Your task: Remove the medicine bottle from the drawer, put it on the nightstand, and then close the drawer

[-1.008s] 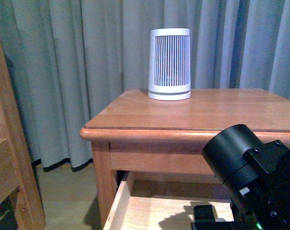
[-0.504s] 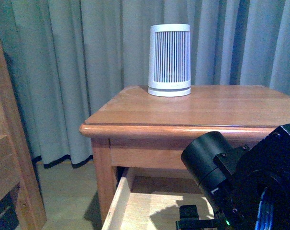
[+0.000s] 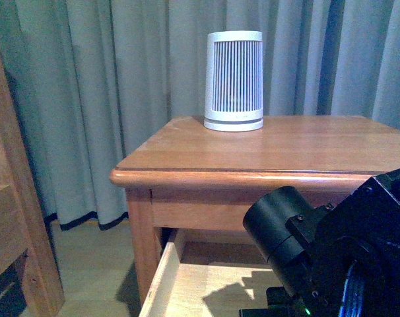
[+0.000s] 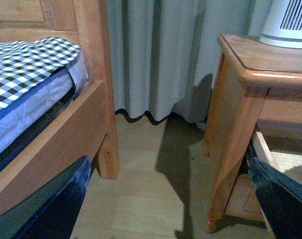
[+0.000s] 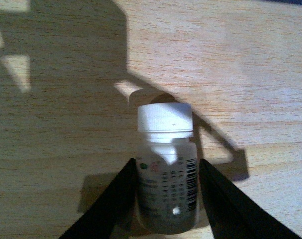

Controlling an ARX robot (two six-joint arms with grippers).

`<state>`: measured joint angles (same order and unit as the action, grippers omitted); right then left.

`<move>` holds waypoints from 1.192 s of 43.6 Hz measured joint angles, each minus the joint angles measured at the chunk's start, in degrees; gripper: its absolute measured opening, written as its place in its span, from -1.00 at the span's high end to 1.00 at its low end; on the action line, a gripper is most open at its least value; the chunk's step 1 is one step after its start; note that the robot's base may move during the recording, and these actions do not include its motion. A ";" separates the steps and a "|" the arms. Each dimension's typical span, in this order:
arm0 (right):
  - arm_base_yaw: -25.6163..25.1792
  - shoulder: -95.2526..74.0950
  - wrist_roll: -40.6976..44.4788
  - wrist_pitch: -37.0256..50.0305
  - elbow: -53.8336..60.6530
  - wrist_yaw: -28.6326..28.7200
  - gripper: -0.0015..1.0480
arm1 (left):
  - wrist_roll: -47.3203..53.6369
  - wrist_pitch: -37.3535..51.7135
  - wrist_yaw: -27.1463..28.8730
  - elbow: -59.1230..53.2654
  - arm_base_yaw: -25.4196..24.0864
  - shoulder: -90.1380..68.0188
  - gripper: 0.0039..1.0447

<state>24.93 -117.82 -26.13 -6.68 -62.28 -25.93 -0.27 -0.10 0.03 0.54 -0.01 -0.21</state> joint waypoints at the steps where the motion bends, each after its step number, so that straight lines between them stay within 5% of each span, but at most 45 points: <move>1: 0.00 0.00 0.00 0.07 0.00 0.00 0.27 | 0.00 0.00 0.02 0.00 0.00 0.00 -0.88; 8: 0.24 0.26 -0.02 -0.07 0.00 -0.07 0.46 | 0.00 0.02 0.00 0.00 0.00 0.00 -0.88; 38: 7.54 35.12 -3.50 -5.38 15.26 -3.93 0.48 | 0.00 0.02 0.00 0.00 0.00 0.00 -0.88; 45: 3.76 46.16 2.03 -1.20 12.79 -8.66 0.48 | 0.00 0.00 0.00 0.00 0.00 0.00 -0.88; 52: -2.60 45.48 8.70 3.93 6.58 -6.40 0.48 | -0.02 0.00 0.00 0.00 0.00 0.00 -0.88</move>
<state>22.33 -72.34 -17.43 -2.74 -55.70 -32.34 -0.30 -0.10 0.03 0.54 -0.01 -0.21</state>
